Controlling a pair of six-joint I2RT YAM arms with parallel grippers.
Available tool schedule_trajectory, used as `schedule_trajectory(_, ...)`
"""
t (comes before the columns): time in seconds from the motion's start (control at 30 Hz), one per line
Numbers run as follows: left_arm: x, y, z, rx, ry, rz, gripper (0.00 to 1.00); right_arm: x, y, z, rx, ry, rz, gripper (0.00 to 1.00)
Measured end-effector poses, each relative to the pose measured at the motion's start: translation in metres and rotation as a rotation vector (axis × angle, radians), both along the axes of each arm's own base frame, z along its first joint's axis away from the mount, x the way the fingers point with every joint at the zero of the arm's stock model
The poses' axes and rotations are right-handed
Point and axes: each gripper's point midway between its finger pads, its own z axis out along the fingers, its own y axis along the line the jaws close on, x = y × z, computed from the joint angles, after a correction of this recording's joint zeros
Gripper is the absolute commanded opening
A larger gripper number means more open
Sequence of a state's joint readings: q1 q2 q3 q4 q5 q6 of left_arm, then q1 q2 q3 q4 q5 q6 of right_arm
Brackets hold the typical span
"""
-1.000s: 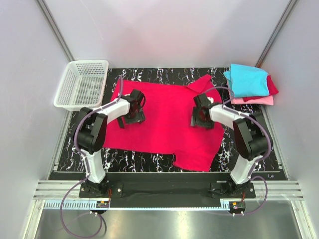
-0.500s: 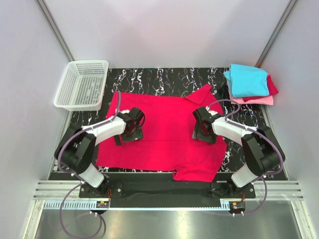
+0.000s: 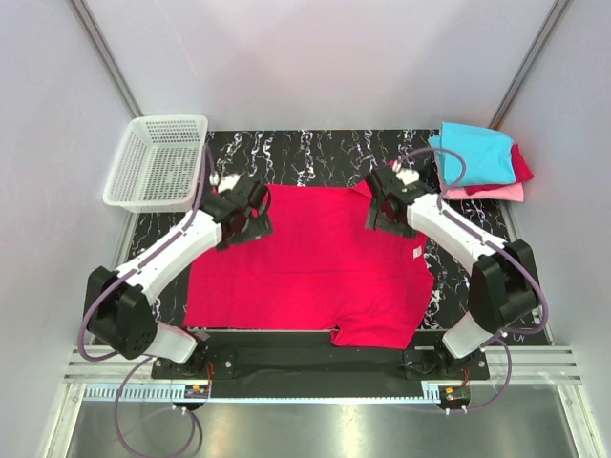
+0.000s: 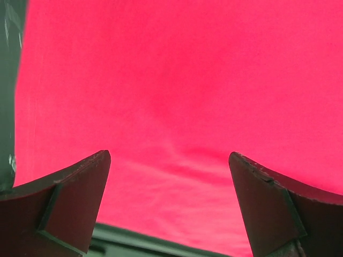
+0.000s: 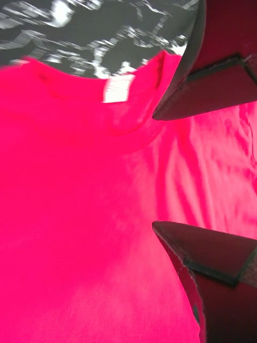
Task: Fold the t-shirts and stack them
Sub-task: Fold the tshirt
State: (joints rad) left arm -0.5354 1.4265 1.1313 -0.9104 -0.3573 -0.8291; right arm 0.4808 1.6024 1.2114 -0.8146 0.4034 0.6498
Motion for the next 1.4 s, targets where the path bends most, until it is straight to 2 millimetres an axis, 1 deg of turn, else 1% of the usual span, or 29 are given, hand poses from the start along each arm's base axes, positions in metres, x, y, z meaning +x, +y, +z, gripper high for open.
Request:
schedule_trajectory(0.1,0.026,-0.007,0.038,-0.027,-0.104,-0.002,0.99,0.023,0.001,0.033,0.005,-0.082,0.002,0.84)
schedule_trajectory(0.17,0.043,-0.009,0.056,-0.035,-0.139,0.0,0.99,0.035,-0.003,0.05,0.014,-0.121,-0.008,0.86)
schedule_trajectory(0.2,0.053,-0.009,0.061,-0.036,-0.152,0.006,0.99,0.043,-0.008,0.058,0.02,-0.14,-0.019,0.86)
schedule_trajectory(0.23,0.061,-0.008,0.063,-0.033,-0.155,0.01,0.99,0.049,-0.014,0.066,0.023,-0.159,-0.031,0.86)
schedule_trajectory(0.3,0.082,-0.005,0.062,-0.029,-0.148,0.028,0.99,0.062,-0.028,0.074,0.041,-0.186,-0.053,0.86)
schedule_trajectory(0.37,0.104,0.004,0.049,-0.036,-0.127,0.055,0.99,0.074,-0.04,0.076,0.078,-0.203,-0.062,0.86)
schedule_trajectory(0.4,0.113,0.008,0.038,-0.052,-0.103,0.068,0.97,0.081,-0.045,0.076,0.095,-0.211,-0.061,0.85)
schedule_trajectory(0.47,0.129,0.02,0.018,-0.084,-0.067,0.095,0.94,0.093,-0.053,0.073,0.136,-0.222,-0.054,0.83)
schedule_trajectory(0.5,0.137,0.027,0.005,-0.109,-0.045,0.112,0.91,0.099,-0.056,0.071,0.159,-0.228,-0.045,0.81)
schedule_trajectory(0.57,0.15,0.035,-0.011,-0.145,-0.03,0.129,0.88,0.114,-0.058,0.063,0.203,-0.231,-0.022,0.77)
schedule_trajectory(0.6,0.156,0.04,-0.019,-0.164,-0.02,0.14,0.85,0.12,-0.059,0.056,0.222,-0.228,-0.011,0.75)
schedule_trajectory(0.7,0.172,0.042,-0.031,-0.218,-0.011,0.144,0.84,0.138,-0.058,0.03,0.275,-0.196,0.021,0.66)
schedule_trajectory(0.77,0.182,0.039,-0.035,-0.248,-0.018,0.133,0.84,0.151,-0.057,0.011,0.303,-0.168,0.035,0.63)
schedule_trajectory(0.83,0.187,0.036,-0.036,-0.267,-0.024,0.12,0.84,0.166,-0.056,-0.002,0.332,-0.151,0.043,0.63)
schedule_trajectory(0.9,0.191,0.034,-0.035,-0.282,-0.034,0.113,0.84,0.19,-0.054,-0.011,0.357,-0.162,0.054,0.62)
schedule_trajectory(0.93,0.192,0.033,-0.034,-0.292,-0.037,0.109,0.85,0.205,-0.054,-0.016,0.368,-0.167,0.058,0.62)
schedule_trajectory(1.0,0.195,0.03,-0.032,-0.306,-0.049,0.101,0.85,0.235,-0.056,-0.021,0.383,-0.203,0.069,0.61)
schedule_trajectory(1.07,0.197,0.03,-0.031,-0.314,-0.055,0.096,0.86,0.26,-0.059,-0.025,0.396,-0.233,0.072,0.61)
schedule_trajectory(1.17,0.199,0.029,-0.03,-0.323,-0.061,0.088,0.86,0.292,-0.068,-0.027,0.405,-0.278,0.068,0.6)
schedule_trajectory(1.2,0.199,0.029,-0.029,-0.329,-0.063,0.085,0.86,0.3,-0.07,-0.026,0.412,-0.291,0.067,0.58)
schedule_trajectory(1.3,0.201,0.028,-0.028,-0.339,-0.069,0.078,0.86,0.32,-0.078,-0.024,0.423,-0.321,0.063,0.56)
schedule_trajectory(1.4,0.202,0.027,-0.027,-0.346,-0.074,0.069,0.86,0.331,-0.085,-0.023,0.427,-0.336,0.054,0.56)
